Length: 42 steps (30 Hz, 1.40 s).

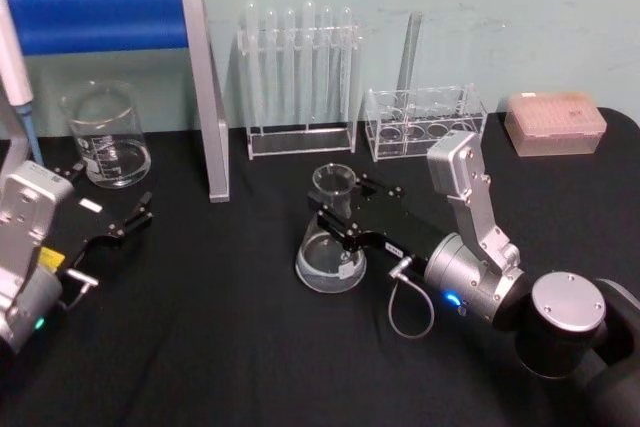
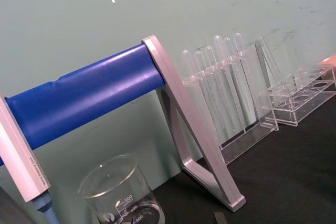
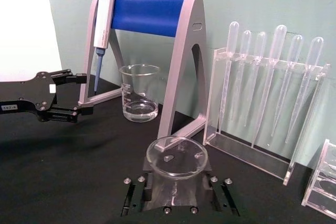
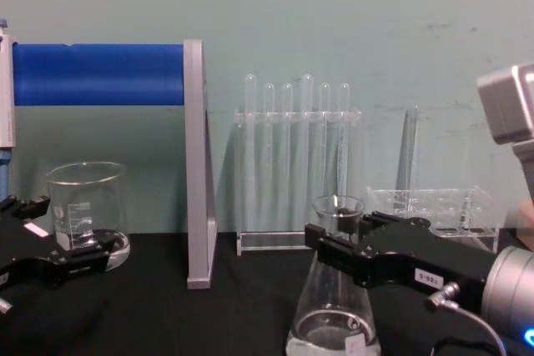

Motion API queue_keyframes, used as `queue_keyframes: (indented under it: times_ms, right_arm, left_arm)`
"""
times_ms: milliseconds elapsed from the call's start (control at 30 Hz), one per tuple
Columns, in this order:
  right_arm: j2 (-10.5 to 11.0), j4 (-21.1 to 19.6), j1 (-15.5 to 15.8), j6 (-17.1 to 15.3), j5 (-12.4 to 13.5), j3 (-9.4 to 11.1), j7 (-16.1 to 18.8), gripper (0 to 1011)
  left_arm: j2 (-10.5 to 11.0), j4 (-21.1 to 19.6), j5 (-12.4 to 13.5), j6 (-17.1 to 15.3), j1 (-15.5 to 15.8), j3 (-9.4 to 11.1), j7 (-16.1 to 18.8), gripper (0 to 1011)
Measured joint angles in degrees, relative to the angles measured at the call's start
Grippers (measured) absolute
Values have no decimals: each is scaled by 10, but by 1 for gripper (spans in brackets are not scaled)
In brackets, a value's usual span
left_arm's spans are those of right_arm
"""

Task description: Grasp the erlenmeyer flask with one hand, shake it three times, then place it back.

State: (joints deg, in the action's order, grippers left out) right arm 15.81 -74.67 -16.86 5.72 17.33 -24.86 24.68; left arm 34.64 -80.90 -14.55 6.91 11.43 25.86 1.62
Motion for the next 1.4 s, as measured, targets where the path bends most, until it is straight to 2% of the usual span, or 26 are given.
queue_keyframes:
  times_ms: [133,467,767,867,1067,1400]
  right_arm:
    - [0,0,0,0,0,0,0,457]
    - [1,-10,4,-4,0,6,-3,457]
    - [11,-69,17,-21,0,23,-16,457]
    - [16,-100,24,-24,4,31,-18,457]
    - [22,-133,32,-28,11,40,-21,457]
    - [24,-143,35,-35,14,43,-25,457]
  left_arm:
    - [0,0,0,0,0,0,0,1001]
    - [0,0,0,0,0,0,0,1001]
    - [0,0,0,0,0,0,0,1001]
    - [0,0,0,0,0,0,0,1001]
    - [0,0,0,0,0,0,0,1001]
    - [0,0,0,0,0,0,0,1001]
